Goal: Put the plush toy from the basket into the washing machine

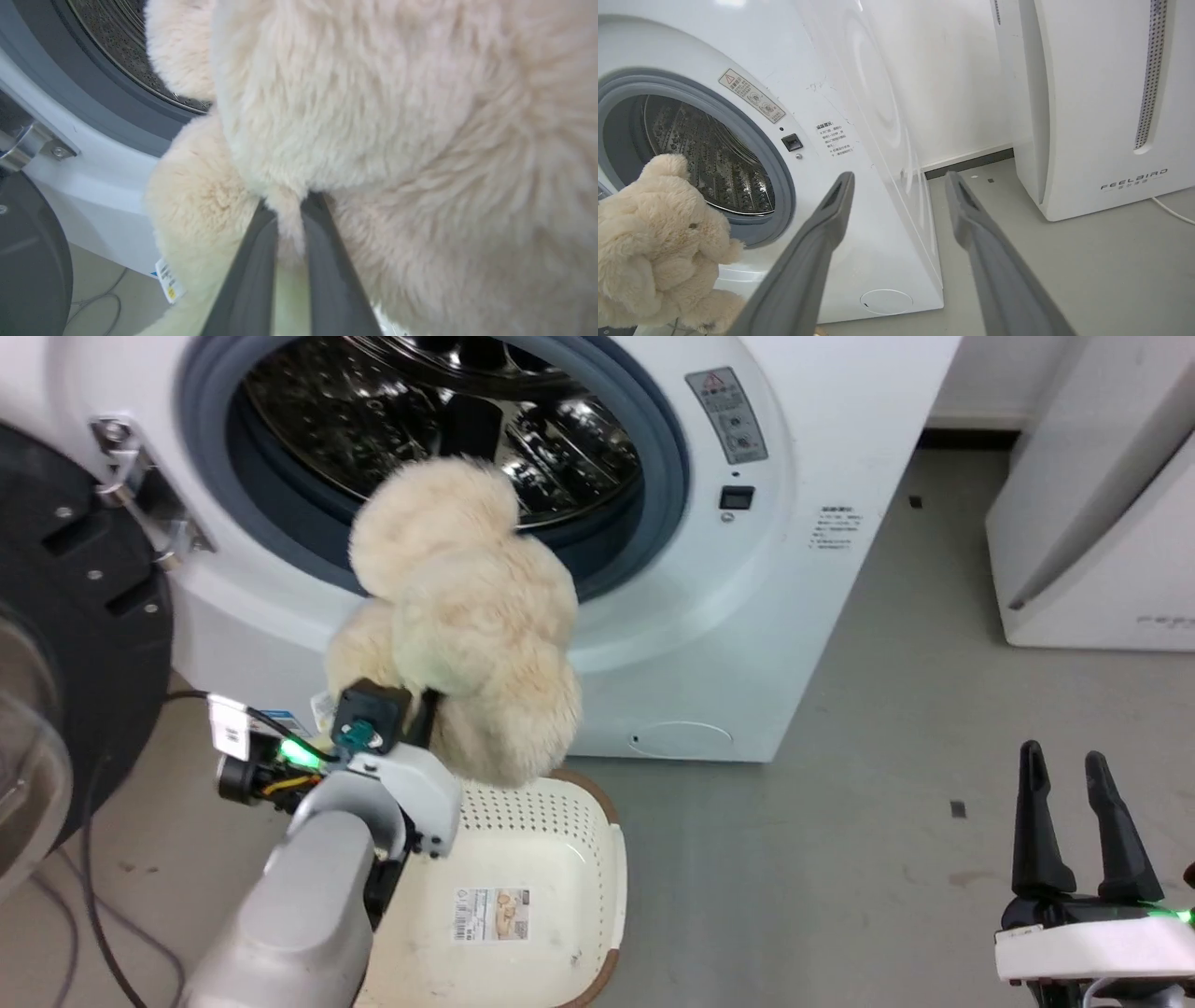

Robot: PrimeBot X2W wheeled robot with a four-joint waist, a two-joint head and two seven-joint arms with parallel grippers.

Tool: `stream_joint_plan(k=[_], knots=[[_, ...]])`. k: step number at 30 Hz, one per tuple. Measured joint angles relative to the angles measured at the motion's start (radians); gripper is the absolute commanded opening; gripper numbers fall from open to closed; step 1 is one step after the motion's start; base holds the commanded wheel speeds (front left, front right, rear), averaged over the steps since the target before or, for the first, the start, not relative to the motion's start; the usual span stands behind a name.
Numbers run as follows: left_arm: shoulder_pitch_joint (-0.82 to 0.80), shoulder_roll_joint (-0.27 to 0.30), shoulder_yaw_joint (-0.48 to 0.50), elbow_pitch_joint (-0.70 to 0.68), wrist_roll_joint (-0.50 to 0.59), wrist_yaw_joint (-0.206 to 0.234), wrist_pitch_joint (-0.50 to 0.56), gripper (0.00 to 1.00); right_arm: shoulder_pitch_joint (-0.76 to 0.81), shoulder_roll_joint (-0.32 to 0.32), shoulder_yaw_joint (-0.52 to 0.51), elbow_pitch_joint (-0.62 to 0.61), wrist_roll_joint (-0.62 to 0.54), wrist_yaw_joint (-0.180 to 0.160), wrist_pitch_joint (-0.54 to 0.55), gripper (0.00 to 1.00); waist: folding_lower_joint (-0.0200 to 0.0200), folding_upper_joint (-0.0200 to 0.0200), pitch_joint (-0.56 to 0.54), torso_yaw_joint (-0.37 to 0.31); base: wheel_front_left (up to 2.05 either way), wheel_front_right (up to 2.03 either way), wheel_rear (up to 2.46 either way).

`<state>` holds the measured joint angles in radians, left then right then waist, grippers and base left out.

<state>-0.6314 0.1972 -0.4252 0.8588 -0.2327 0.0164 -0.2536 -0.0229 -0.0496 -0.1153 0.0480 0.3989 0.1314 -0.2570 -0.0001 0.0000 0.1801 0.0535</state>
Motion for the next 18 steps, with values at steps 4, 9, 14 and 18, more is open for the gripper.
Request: stream_joint_plan(k=[4, 9, 14, 18], knots=[[-0.025, 0.016, 0.036, -0.032, -0.005, 0.013, 0.0, 0.0, -0.015, 0.0, 0.0, -0.001, 0.007, 0.0, 0.0, 1.0, 0.0, 0.0, 0.028, -0.028, 0.0, 0.0, 0.0], [-0.1, 0.041, 0.078, -0.05, -0.008, 0.018, 0.0, 0.0, -0.045, 0.0, -0.001, -0.003, 0.008, 0.0, 0.0, 1.0, 0.0001, 0.0, 0.076, -0.065, 0.0, 0.0, 0.0], [-0.198, 0.067, 0.109, -0.046, -0.008, 0.02, 0.0, 0.0, -0.088, 0.0, 0.006, -0.008, 0.016, 0.0, 0.0, 1.0, 0.0001, 0.0, 0.135, -0.102, 0.0, 0.0, 0.0], [-0.281, 0.097, 0.129, -0.021, -0.008, 0.02, 0.0, 0.0, -0.123, 0.0, 0.021, -0.014, 0.033, 0.0, 0.0, 1.0, 0.0002, 0.0, 0.189, -0.132, 0.0, 0.0, 0.0]])
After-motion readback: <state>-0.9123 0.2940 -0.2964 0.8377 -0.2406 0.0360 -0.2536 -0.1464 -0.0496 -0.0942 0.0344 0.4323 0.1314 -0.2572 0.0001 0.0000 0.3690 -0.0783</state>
